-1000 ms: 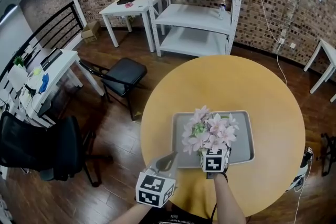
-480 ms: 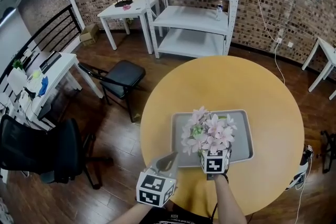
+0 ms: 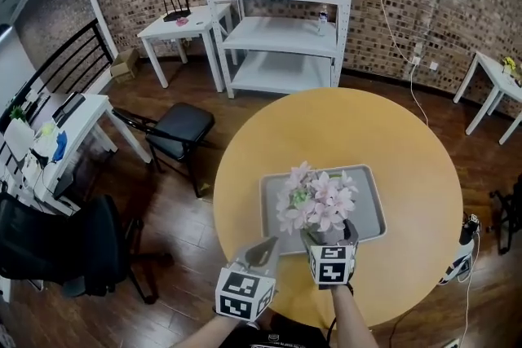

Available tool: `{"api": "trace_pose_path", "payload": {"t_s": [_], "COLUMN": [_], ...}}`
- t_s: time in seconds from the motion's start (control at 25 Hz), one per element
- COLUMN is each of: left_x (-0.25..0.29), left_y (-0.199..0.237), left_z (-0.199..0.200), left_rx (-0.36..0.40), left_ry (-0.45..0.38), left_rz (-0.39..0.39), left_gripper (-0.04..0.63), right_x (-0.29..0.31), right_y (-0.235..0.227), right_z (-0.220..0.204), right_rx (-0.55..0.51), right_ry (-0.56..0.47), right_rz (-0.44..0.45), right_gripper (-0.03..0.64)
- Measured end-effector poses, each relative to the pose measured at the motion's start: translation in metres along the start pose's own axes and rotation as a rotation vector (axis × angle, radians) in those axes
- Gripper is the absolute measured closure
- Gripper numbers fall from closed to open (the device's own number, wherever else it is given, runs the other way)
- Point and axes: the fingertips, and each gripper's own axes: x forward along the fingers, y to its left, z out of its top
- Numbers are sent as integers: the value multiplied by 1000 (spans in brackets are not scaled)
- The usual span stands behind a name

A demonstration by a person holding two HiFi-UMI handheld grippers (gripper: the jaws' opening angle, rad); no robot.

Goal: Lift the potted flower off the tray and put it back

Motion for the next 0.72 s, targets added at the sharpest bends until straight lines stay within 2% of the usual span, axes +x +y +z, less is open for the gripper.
{"api": "trace_pose_path", "payload": {"t_s": [0.28, 0.52, 0.64, 0.68, 0.72], "left_x": [-12, -33, -44, -48, -51], "left_y": [-17, -28, -34, -36, -37], "left_z": [0, 4, 2, 1, 1], "left_rx": [19, 48, 52, 50, 47], "left_ry": [-5, -28, -40, -45, -50], "left_rz": [-54, -75, -89, -93, -98], "left_gripper": [592, 592, 592, 592, 592], "right_x": [-51, -103, -129, -137, -144], "right_y": [3, 19, 27, 30, 34], "right_z": [8, 26, 37, 40, 41], "right_rx": [-7, -20, -18, -9, 2], "right_ry": [-67, -150, -212, -229, -242], "right_rz": [-80, -133, -151, -150, -145], "right_gripper": [263, 429, 537, 601, 618]}}
